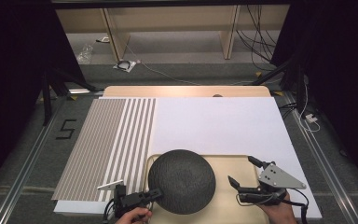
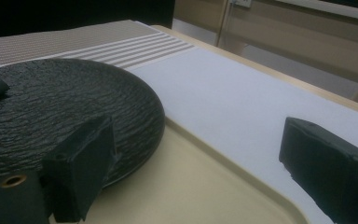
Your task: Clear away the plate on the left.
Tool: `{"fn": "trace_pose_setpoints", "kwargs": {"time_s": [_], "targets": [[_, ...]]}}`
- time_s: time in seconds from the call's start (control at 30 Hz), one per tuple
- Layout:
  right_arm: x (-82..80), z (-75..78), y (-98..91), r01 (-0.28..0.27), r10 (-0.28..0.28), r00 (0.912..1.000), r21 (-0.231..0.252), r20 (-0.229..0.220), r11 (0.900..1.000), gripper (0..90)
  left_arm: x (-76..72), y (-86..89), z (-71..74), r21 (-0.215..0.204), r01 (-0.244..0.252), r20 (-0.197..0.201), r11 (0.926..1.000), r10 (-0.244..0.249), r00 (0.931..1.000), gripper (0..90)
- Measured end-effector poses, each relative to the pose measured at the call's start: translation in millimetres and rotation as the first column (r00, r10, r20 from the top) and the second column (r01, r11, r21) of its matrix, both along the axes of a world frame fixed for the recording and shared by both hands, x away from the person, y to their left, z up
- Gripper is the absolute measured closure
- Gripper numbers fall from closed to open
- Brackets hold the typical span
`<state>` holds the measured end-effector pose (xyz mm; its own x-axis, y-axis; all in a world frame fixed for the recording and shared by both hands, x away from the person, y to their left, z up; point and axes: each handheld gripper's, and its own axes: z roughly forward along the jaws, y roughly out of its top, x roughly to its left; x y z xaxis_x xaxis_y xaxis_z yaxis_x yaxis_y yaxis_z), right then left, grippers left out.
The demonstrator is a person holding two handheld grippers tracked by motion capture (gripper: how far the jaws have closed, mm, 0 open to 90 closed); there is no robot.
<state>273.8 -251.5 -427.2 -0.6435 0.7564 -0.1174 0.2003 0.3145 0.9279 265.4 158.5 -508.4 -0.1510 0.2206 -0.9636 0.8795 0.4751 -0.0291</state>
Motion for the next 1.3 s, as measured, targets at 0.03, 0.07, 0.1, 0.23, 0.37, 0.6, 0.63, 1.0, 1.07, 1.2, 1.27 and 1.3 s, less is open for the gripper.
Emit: {"fn": "trace_pose_setpoints", "kwargs": {"time_s": [0.03, 0.07, 0.1, 0.23, 0.37, 0.6, 0.63, 1.0, 1.07, 1.2, 1.27, 1.3], "targets": [[0.0, 0.0, 0.0, 0.000, 0.000, 1.0000, 0.000, 0.000, 1.0000, 11.7, -0.1, -0.5, -0.3, 0.002, 0.004, 0.000, 1.0000, -0.004, 1.0000, 79.3], [0.0, 0.0, 0.1, 0.000, 0.000, 1.0000, -0.001, 0.000, 1.0000, 11.8, -0.1, -1.3, -0.4, 0.003, 0.006, 0.000, 1.0000, -0.006, 1.0000, 79.3], [0.0, 0.0, 0.1, -0.001, 0.001, 1.0000, -0.002, 0.001, 1.0000, 11.7, -0.1, -2.0, -0.3, 0.006, 0.011, -0.001, 0.9999, -0.011, 0.9999, 79.2], [-0.2, 0.0, 0.1, 0.000, 0.000, 1.0000, 0.000, -0.003, 1.0000, 11.8, 0.3, -5.3, -0.9, 0.009, 0.023, 0.001, 0.9997, -0.023, 0.9997, 79.1], [-0.3, -0.1, 0.2, 0.000, 0.000, 1.0000, -0.001, -0.002, 1.0000, 11.8, 1.1, -9.9, -1.5, 0.014, 0.038, -0.003, 0.9992, -0.038, 0.9993, 79.1], [-0.3, 0.0, 0.1, -0.001, 0.001, 1.0000, 0.000, -0.002, 1.0000, 11.8, 1.0, -16.2, -2.2, 0.019, 0.066, -0.003, 0.9977, -0.066, 0.9978, 78.9], [-0.3, 0.0, 0.1, -0.001, 0.001, 1.0000, 0.000, -0.002, 1.0000, 11.8, 1.1, -16.7, -2.2, 0.019, 0.067, -0.003, 0.9976, -0.067, 0.9977, 78.9], [-0.2, 0.0, 0.0, 0.000, 0.000, 1.0000, 0.001, -0.003, 1.0000, 11.7, 1.6, -24.1, -3.5, 0.021, 0.089, -0.009, 0.9958, -0.089, 0.9960, 78.8], [-0.2, 0.1, -0.2, 0.000, 0.000, 1.0000, 0.001, -0.004, 1.0000, 11.8, 1.6, -25.4, -3.6, 0.023, 0.093, -0.009, 0.9954, -0.093, 0.9956, 78.8], [-0.1, 0.0, -0.1, -0.001, 0.001, 1.0000, 0.002, -0.004, 1.0000, 11.8, 1.5, -28.7, -4.3, 0.023, 0.100, -0.011, 0.9948, -0.099, 0.9950, 78.8], [-0.2, 0.1, -0.2, -0.001, 0.001, 1.0000, 0.002, -0.004, 1.0000, 11.7, 1.4, -30.2, -4.5, 0.027, 0.109, -0.014, 0.9937, -0.109, 0.9940, 78.5], [-0.2, 0.1, -0.2, 0.000, 0.000, 1.0000, 0.003, -0.004, 1.0000, 11.8, 1.5, -31.2, -4.8, 0.031, 0.113, -0.012, 0.9931, -0.113, 0.9935, 78.4]]}}
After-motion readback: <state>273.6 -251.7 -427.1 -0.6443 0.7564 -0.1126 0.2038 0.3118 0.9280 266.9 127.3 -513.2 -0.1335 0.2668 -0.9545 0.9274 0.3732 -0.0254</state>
